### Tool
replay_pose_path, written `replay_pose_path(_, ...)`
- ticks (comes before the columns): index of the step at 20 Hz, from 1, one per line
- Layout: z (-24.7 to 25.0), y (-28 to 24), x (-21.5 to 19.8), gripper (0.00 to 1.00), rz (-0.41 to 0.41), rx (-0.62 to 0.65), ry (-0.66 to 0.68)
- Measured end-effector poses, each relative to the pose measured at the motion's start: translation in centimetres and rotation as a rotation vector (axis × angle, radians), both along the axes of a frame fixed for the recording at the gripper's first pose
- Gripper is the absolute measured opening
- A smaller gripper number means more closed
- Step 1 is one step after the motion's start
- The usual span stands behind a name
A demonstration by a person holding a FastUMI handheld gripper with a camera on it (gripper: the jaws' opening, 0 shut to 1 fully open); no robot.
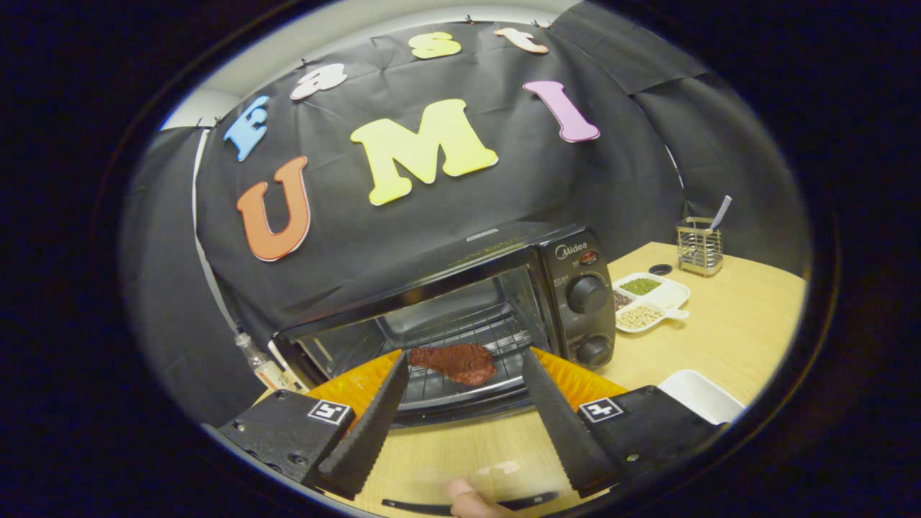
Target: Open the toaster oven, put the food inside, and close the toaster oven door.
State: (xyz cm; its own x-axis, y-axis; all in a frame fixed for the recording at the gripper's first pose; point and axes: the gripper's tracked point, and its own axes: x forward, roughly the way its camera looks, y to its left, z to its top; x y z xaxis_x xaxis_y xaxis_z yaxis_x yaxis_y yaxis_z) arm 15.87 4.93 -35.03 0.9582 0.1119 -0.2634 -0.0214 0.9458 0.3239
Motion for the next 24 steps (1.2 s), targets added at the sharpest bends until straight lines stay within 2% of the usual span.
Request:
replay_pose_path(3,-0.7,-1.9,-4.0,1.00,-0.055,-0.099,0.006)
replay_pose_path(7,-4.5,-1.6,-8.2,1.00,-0.008,-0.164,0.103)
replay_pose_path(11,-8.0,-0.4,-10.0,1.00,0.043,-0.195,0.194)
replay_pose_path(13,-9.4,0.5,-11.4,1.00,0.072,-0.263,0.214)
replay_pose_path(16,-10.4,2.3,-13.2,1.00,0.120,-0.292,0.248)
replay_pose_path(19,-10.9,2.3,-13.0,1.00,0.104,-0.327,0.286)
replay_pose_path(24,-11.9,2.5,-13.2,1.00,0.096,-0.312,0.353)
